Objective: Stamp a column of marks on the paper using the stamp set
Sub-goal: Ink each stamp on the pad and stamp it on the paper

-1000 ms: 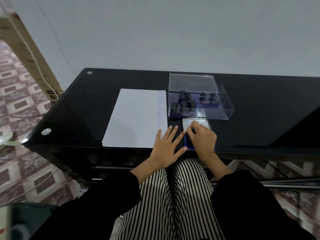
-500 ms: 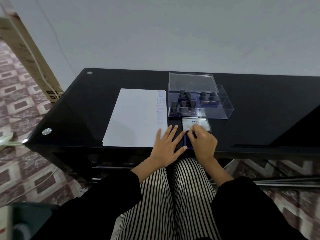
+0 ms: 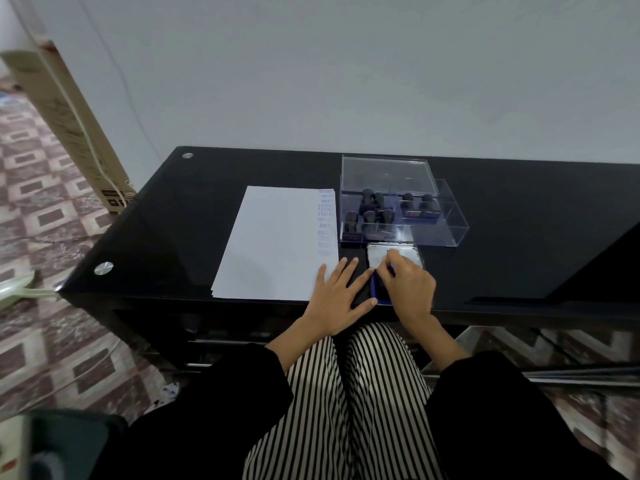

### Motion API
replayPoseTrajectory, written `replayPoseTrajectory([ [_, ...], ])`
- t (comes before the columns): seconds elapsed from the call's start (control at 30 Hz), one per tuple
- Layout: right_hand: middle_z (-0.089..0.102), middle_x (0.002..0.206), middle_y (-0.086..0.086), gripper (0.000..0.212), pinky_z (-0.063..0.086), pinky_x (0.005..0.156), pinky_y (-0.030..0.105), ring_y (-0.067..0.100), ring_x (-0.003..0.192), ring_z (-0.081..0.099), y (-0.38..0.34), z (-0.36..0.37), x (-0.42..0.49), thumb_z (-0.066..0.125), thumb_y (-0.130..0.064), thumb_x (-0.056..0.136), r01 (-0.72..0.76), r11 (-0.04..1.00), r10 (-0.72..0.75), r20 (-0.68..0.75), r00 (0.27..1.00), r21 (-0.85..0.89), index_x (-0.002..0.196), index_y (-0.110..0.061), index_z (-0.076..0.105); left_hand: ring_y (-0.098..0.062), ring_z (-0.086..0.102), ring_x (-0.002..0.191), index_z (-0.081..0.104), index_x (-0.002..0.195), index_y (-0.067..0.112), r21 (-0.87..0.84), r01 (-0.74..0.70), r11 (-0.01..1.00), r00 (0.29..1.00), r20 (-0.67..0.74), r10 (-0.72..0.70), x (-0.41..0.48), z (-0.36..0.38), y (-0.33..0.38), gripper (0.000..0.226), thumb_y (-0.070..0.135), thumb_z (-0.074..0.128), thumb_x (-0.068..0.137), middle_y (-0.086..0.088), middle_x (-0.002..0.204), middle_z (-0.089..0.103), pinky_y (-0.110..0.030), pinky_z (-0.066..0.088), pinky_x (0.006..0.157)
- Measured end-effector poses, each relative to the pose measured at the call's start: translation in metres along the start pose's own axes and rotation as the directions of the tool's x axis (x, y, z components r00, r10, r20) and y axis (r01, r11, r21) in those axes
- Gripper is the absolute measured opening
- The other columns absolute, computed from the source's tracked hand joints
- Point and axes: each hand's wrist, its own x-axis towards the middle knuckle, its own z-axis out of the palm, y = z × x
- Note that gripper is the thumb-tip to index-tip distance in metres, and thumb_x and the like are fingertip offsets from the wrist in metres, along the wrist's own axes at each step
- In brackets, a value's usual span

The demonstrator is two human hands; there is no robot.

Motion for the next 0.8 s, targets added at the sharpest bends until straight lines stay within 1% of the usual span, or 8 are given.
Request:
replayPoseTrajectory([
  [0.07,0.05,0.042,0.001,0.026,0.008,0.036,0.014,0.014,0.032,0.038,0.002,-0.002,0.001,0.065,-0.014,0.079,-0.014,1.0,0.013,0.082,0.997,0.017,0.058,-0.011,0.05,-0.018,0.004,0.146,0.012,0.15,0.029,-0.153,0.006,0.988,1.0,-0.01,-0.007,0.001,-0.006,-0.003,0.069,0.063,0.017,0.09,-0.002,0.159,0.008,-0.046,0.0,0.117],
  [0.13,0.058,0.052,0.007,0.022,0.025,0.041,0.022,0.024,0.045,0.054,0.002,-0.005,0.005,0.061,-0.015,0.086,-0.057,0.997,0.048,0.157,0.986,0.058,0.066,-0.008,0.052,-0.016,0.013,0.145,0.017,0.149,0.027,-0.308,-0.012,0.951,0.994,-0.107,-0.022,0.0,-0.014,-0.009,0.061,0.051,0.032,0.095,0.0,0.157,0.016,-0.04,0.01,0.118],
  [0.2,0.06,0.061,0.009,0.023,0.033,0.048,0.027,0.026,0.057,0.057,-0.002,-0.007,0.009,0.051,-0.021,0.092,-0.132,0.987,0.109,0.22,0.969,0.092,0.072,-0.011,0.05,-0.013,0.025,0.14,0.027,0.147,0.023,-0.393,-0.033,0.919,0.974,-0.217,-0.058,-0.003,-0.026,-0.018,0.054,0.04,0.039,0.097,0.0,0.153,0.028,-0.031,0.019,0.116],
  [0.3,0.054,0.06,0.004,0.026,0.036,0.051,0.028,0.02,0.058,0.053,-0.012,-0.01,0.016,0.047,-0.027,0.095,-0.179,0.968,0.137,0.23,0.964,0.174,0.072,-0.014,0.044,-0.014,0.037,0.133,0.041,0.139,0.018,-0.444,-0.008,0.896,0.945,-0.297,-0.139,-0.008,-0.042,-0.041,0.042,0.024,0.045,0.098,-0.001,0.144,0.042,-0.027,0.027,0.112],
  [0.43,0.051,0.062,0.0,0.029,0.033,0.054,0.027,0.016,0.059,0.049,-0.038,-0.004,0.026,0.042,-0.034,0.097,-0.204,0.924,0.093,0.328,0.94,0.324,0.075,-0.016,0.045,-0.017,0.044,0.128,0.046,0.136,0.013,-0.396,0.067,0.916,0.904,-0.365,-0.223,-0.016,-0.053,-0.08,0.041,0.022,0.044,0.096,-0.003,0.138,0.05,-0.022,0.029,0.106],
  [0.57,0.052,0.068,0.002,0.026,0.037,0.06,0.03,0.021,0.066,0.052,-0.059,0.008,0.035,0.037,-0.03,0.099,-0.22,0.905,0.058,0.408,0.911,0.363,0.078,-0.016,0.043,-0.023,0.046,0.128,0.053,0.131,0.013,-0.28,0.157,0.947,0.886,-0.383,-0.261,-0.021,-0.045,-0.109,0.061,0.046,0.028,0.086,-0.004,0.133,0.055,-0.043,0.034,0.108],
  [0.7,0.054,0.071,0.003,0.025,0.04,0.062,0.031,0.023,0.067,0.053,-0.07,0.019,0.044,0.034,-0.029,0.1,-0.162,0.936,0.014,0.429,0.903,0.311,0.082,-0.015,0.043,-0.016,0.024,0.142,0.044,0.138,0.021,-0.194,0.276,0.941,0.911,-0.26,-0.32,-0.024,-0.031,-0.12,0.079,0.057,0.008,0.078,0.002,0.148,0.037,-0.037,0.011,0.116],
  [0.8,0.053,0.069,0.003,0.026,0.036,0.058,0.029,0.022,0.063,0.05,-0.074,0.024,0.049,0.033,-0.028,0.101,-0.091,0.967,-0.025,0.442,0.897,0.238,0.082,-0.014,0.041,-0.013,0.016,0.144,0.037,0.142,0.025,-0.144,0.307,0.941,0.913,-0.232,-0.334,-0.022,-0.029,-0.12,0.083,0.057,0.0,0.076,0.004,0.153,0.028,-0.033,0.004,0.117],
])
